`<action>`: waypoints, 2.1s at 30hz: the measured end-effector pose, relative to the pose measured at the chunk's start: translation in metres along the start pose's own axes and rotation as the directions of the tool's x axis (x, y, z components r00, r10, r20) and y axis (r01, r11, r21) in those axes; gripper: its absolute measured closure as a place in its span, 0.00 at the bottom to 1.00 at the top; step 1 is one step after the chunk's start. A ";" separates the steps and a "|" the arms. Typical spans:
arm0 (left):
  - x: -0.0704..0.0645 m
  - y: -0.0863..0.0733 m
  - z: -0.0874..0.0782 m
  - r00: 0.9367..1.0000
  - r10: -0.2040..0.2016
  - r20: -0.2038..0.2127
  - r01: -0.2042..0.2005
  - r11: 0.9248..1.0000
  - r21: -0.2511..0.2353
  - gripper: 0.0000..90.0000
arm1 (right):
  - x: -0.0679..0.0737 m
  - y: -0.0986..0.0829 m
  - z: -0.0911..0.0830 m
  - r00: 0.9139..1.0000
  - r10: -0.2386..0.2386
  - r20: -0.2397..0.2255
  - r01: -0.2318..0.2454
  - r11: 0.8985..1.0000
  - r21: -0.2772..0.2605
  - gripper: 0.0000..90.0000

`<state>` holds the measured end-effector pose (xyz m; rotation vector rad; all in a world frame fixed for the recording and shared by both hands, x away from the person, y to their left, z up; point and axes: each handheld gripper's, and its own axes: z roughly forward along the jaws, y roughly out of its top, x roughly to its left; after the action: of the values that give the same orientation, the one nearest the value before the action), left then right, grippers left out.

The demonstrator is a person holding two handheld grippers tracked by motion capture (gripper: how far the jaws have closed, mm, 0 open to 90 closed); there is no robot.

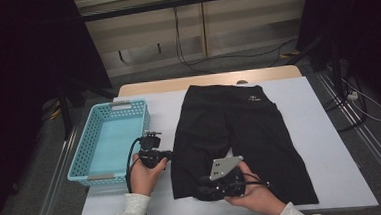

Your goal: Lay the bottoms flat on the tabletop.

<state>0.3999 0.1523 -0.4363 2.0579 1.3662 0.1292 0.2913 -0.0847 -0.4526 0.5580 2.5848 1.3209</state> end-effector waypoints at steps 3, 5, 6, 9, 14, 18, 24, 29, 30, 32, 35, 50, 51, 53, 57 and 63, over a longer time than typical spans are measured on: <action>0.000 0.001 0.000 1.000 0.021 -0.017 -0.021 1.000 -0.022 0.51 | 0.003 0.004 0.007 1.000 -0.010 -0.013 0.010 1.000 -0.006 0.65; -0.001 0.002 0.000 1.000 0.008 -0.010 -0.008 0.999 -0.032 0.44 | 0.007 0.006 0.014 1.000 -0.013 -0.016 0.013 1.000 -0.006 0.64; 0.000 0.002 0.000 1.000 0.010 -0.009 -0.011 1.000 -0.028 0.43 | 0.009 0.007 0.018 1.000 -0.013 -0.027 0.013 1.000 -0.005 0.63; -0.001 0.002 -0.001 1.000 0.015 -0.006 -0.015 1.000 -0.023 0.39 | 0.016 0.009 0.028 0.998 -0.032 -0.051 0.032 0.999 -0.001 0.62; -0.001 0.002 0.000 1.000 0.015 -0.010 -0.015 1.000 -0.023 0.35 | 0.021 0.007 0.041 0.998 -0.061 -0.028 0.062 0.997 0.047 0.69; 0.000 0.002 0.000 1.000 0.021 -0.020 -0.022 0.999 -0.025 0.33 | 0.019 0.006 0.040 0.998 -0.054 -0.019 0.055 0.997 0.049 0.92; -0.001 0.003 -0.002 0.999 0.029 -0.025 -0.030 0.999 -0.030 0.33 | 0.013 0.005 0.037 0.999 0.032 -0.037 -0.031 0.999 0.022 1.00; 0.000 0.004 -0.004 0.999 0.030 -0.024 -0.031 0.999 -0.040 0.33 | 0.024 0.012 0.035 0.994 0.036 -0.100 -0.037 0.999 -0.012 1.00; 0.001 0.004 -0.004 0.999 0.032 -0.025 -0.033 0.999 -0.040 0.33 | 0.026 0.012 0.036 0.992 0.048 -0.119 -0.051 0.998 -0.022 0.99; 0.001 0.004 -0.004 0.999 0.038 -0.029 -0.039 0.999 -0.037 0.33 | 0.029 0.012 0.037 0.992 0.045 -0.120 -0.047 0.999 -0.016 0.99; -0.001 0.004 -0.003 0.999 0.034 -0.027 -0.035 0.999 -0.039 0.32 | 0.030 0.011 0.036 0.994 0.048 -0.095 -0.048 0.999 0.005 0.74; -0.001 -0.001 0.006 0.995 0.055 -0.088 -0.051 0.998 0.048 0.47 | -0.028 -0.013 -0.030 0.979 0.156 0.133 -0.156 0.988 -0.011 0.54; -0.002 -0.002 0.007 0.994 0.052 -0.093 -0.048 0.998 0.043 0.49 | -0.032 -0.016 -0.034 0.975 0.165 0.148 -0.164 0.986 -0.014 0.54; -0.002 -0.002 0.006 0.994 0.047 -0.099 -0.043 0.998 0.050 0.56 | -0.037 -0.021 -0.042 0.968 0.174 0.178 -0.174 0.985 -0.015 0.53; -0.007 -0.003 0.008 0.998 0.042 -0.054 -0.039 0.997 0.062 0.70 | -0.049 -0.033 -0.057 0.952 0.193 0.238 -0.196 0.981 -0.012 0.52; -0.009 -0.002 0.011 1.000 -0.009 -0.011 0.010 0.996 0.090 0.98 | -0.062 -0.050 -0.080 0.924 0.225 0.310 -0.232 0.973 -0.014 0.51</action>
<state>0.3984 0.1404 -0.4435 2.1266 1.4119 0.0759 0.3097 -0.1962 -0.4461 1.0115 2.3324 1.1560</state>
